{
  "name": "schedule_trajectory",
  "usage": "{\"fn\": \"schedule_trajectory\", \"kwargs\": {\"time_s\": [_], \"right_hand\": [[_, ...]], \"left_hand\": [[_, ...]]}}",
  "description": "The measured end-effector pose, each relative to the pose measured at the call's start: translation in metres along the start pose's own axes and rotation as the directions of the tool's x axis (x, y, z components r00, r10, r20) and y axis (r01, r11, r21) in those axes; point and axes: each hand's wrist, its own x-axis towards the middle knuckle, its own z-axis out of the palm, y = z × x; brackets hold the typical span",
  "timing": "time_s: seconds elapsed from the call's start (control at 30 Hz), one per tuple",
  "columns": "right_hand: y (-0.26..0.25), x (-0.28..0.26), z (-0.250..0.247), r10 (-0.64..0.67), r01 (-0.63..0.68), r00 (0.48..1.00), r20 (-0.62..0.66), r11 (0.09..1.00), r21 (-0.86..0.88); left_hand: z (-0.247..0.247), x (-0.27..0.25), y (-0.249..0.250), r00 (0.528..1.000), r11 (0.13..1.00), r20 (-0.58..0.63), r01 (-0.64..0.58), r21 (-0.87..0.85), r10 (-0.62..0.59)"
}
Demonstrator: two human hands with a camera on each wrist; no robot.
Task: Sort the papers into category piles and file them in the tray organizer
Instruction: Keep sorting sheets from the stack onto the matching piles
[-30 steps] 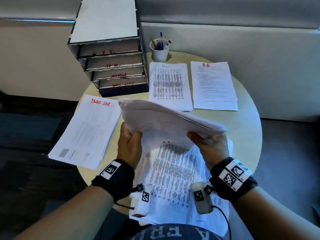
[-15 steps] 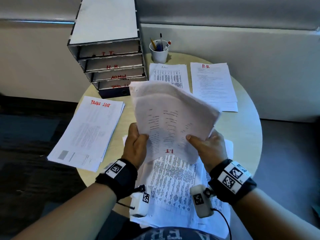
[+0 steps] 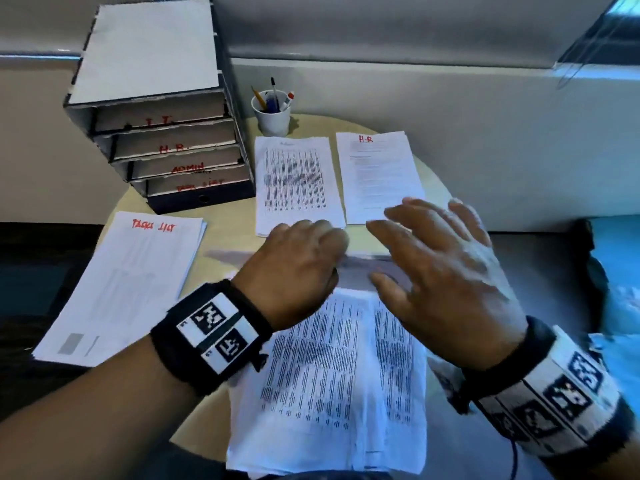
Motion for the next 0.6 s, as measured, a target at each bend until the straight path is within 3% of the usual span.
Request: {"fn": "schedule_trajectory", "kwargs": {"time_s": [0.07, 0.13, 0.23, 0.3, 0.4, 0.47, 0.6], "right_hand": [[0.005, 0.001, -0.001, 0.064, -0.019, 0.951, 0.302, 0.988, -0.152], [0.024, -0.011, 0.008, 0.214, -0.132, 0.853, 0.476, 0.971, -0.200], [0.069, -0.043, 0.018, 0.351, -0.334, 0.813, 0.464, 0.935, -0.122], [0.107, -0.071, 0.018, 0.502, -0.552, 0.750, 0.431, 0.834, -0.011], [0.165, -0.116, 0.019, 0.707, -0.795, 0.565, 0.425, 0.604, 0.052], [0.192, -0.144, 0.021, 0.780, -0.876, 0.460, 0.425, 0.476, 0.074], [0.221, -0.187, 0.041, 0.861, -0.962, 0.250, 0.443, 0.169, 0.214]], "left_hand": [[0.007, 0.017, 0.022, 0.995, 0.995, 0.035, -0.092, 0.025, 0.091], [0.017, 0.028, 0.034, 0.992, 0.992, 0.011, -0.124, 0.021, 0.124], [0.031, 0.027, 0.043, 0.990, 0.993, -0.137, -0.046, -0.105, 0.031], [0.050, 0.011, 0.054, 0.983, 0.979, -0.175, -0.083, -0.187, 0.050], [0.097, -0.020, 0.074, 0.964, 0.940, 0.071, -0.230, -0.251, 0.255], [0.134, -0.033, 0.084, 0.880, 0.912, 0.290, -0.296, -0.285, 0.377], [0.189, -0.029, 0.112, 0.584, 0.866, 0.656, -0.435, -0.246, 0.479]]}}
